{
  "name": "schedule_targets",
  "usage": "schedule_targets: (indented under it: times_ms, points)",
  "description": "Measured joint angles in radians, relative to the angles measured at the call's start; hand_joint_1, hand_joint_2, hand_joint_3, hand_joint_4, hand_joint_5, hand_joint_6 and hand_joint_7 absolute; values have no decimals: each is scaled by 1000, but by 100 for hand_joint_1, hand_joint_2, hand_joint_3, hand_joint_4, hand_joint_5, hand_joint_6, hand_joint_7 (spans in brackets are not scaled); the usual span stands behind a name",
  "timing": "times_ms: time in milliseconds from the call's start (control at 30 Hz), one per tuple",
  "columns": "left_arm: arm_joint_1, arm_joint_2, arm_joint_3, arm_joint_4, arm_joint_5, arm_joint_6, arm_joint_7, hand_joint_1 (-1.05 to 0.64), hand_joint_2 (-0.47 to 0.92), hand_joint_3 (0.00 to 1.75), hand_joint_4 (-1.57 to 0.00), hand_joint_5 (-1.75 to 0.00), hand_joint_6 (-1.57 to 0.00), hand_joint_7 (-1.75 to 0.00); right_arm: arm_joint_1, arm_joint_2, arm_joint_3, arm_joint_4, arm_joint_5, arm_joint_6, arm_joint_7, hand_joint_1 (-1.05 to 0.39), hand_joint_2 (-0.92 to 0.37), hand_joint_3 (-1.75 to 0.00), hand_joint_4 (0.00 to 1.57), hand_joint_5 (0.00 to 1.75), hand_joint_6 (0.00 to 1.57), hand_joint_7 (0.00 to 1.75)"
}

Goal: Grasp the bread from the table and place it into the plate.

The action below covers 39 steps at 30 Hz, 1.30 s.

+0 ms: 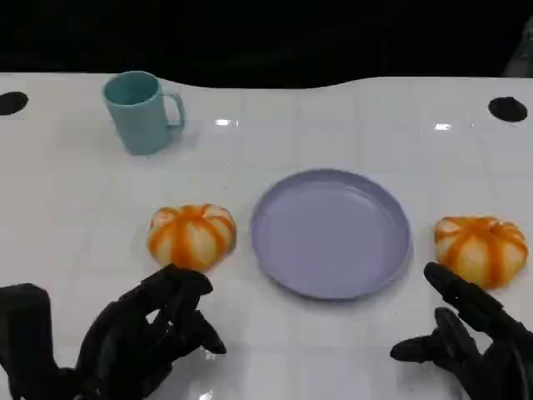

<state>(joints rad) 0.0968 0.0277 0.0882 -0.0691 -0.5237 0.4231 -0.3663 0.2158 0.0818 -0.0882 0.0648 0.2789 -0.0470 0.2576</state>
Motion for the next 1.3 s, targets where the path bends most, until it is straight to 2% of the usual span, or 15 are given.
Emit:
schedule_targets:
  times_ms: [900,1000,1133,1233,1300]
  points:
    - [0,7,-1,0,0,1,0,-46,92,43,-63,-175,-52,-144,0,0,1,1,-3,0,-1,-76,-92,-25,89,88,118,2]
    - [1,9,-7,0,17,-29,-4,-49,92,43,-63,-175,-51,-144,0,1,2,0,-3,0,-5,-76,-92,-25,89,88,118,2]
    - [1,26,-37,3,107,-162,-33,-50,92,40,-54,-174,-50,-128,0,1,5,0,-5,0,-6,-75,-92,-25,89,88,118,2]
    - [0,30,-57,23,166,-299,-58,-49,92,38,-50,-164,-53,-105,-1,1,8,1,-12,-2,-7,-75,-92,-26,88,88,117,2]
    - [0,32,-67,44,206,-385,-70,-49,92,37,-50,-151,-55,-86,-2,1,10,3,-14,-10,-7,-76,-92,-26,88,89,117,1]
